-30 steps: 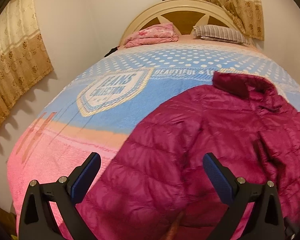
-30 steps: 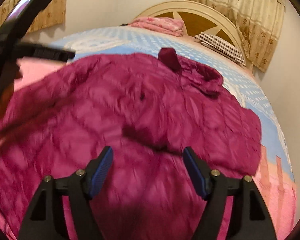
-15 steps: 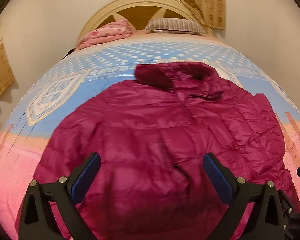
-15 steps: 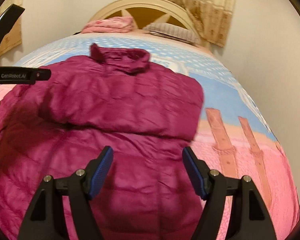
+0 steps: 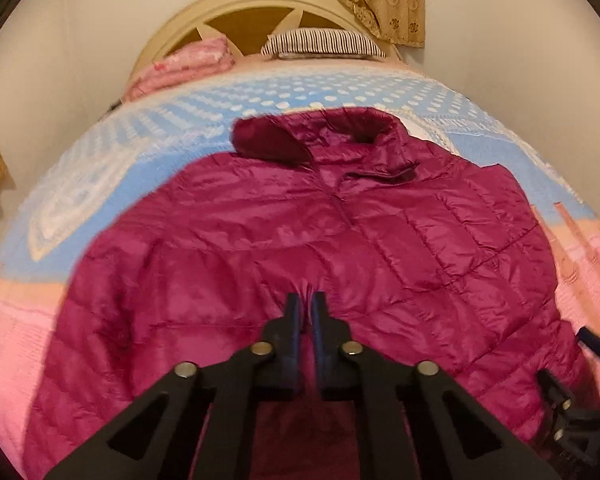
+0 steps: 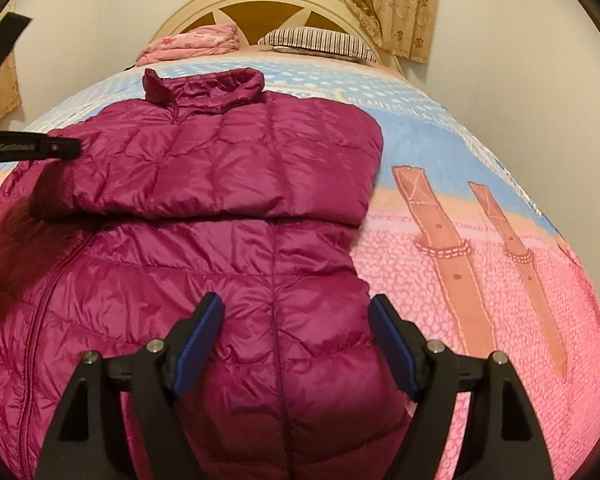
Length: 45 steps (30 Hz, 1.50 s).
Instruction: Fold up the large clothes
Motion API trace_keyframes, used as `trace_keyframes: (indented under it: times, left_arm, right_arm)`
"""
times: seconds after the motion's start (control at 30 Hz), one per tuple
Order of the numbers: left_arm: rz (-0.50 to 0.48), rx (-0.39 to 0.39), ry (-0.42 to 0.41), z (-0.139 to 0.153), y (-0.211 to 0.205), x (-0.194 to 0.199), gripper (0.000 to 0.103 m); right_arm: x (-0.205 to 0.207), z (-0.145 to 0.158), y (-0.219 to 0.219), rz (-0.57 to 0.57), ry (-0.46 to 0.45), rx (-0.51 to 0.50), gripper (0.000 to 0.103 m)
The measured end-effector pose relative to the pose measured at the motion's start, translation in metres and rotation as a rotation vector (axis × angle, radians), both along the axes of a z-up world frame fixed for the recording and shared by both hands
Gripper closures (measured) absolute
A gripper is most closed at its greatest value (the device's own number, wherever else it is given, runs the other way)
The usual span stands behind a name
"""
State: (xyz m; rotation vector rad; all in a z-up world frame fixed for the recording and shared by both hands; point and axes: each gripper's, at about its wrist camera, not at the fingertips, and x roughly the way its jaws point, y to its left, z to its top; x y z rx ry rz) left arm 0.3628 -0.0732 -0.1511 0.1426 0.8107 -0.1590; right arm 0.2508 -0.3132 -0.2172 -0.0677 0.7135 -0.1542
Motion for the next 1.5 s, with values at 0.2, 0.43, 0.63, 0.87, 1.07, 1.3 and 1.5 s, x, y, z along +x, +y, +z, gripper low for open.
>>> trace_keyframes:
  times: [0.2, 0.43, 0.63, 0.87, 1.07, 1.3, 1.5]
  left_arm:
    - [0.027, 0.019, -0.038, 0.011, 0.028, -0.015, 0.102]
    - [0.032, -0.12, 0.044, 0.013, 0.032, -0.006, 0.101]
    - [-0.003, -0.222, 0.061, 0.013, 0.023, -0.003, 0.101]
    - [-0.002, -0.228, 0.068, 0.009, 0.006, -0.004, 0.052]
    - [0.018, -0.249, 0.064, 0.006, 0.003, 0.002, 0.03]
    - [0.012, -0.115, 0.086, -0.012, -0.016, 0.016, 0.034]
    - [-0.039, -0.118, 0.063, -0.012, -0.018, 0.006, 0.094]
  right_arm:
    - [0.003, -0.004, -0.005, -0.011, 0.018, 0.024, 0.019]
    - [0.008, -0.008, 0.001, -0.022, 0.052, -0.024, 0.015]
    - [0.005, -0.008, 0.003, -0.016, 0.046, -0.026, 0.015]
    - [0.007, -0.009, 0.0, -0.007, 0.05, 0.003, 0.015]
    - [0.006, -0.009, -0.001, -0.004, 0.05, 0.011, 0.015]
    - [0.006, -0.009, 0.0, -0.007, 0.046, 0.005, 0.015]
    - [0.006, -0.008, 0.0, -0.006, 0.045, 0.011, 0.015]
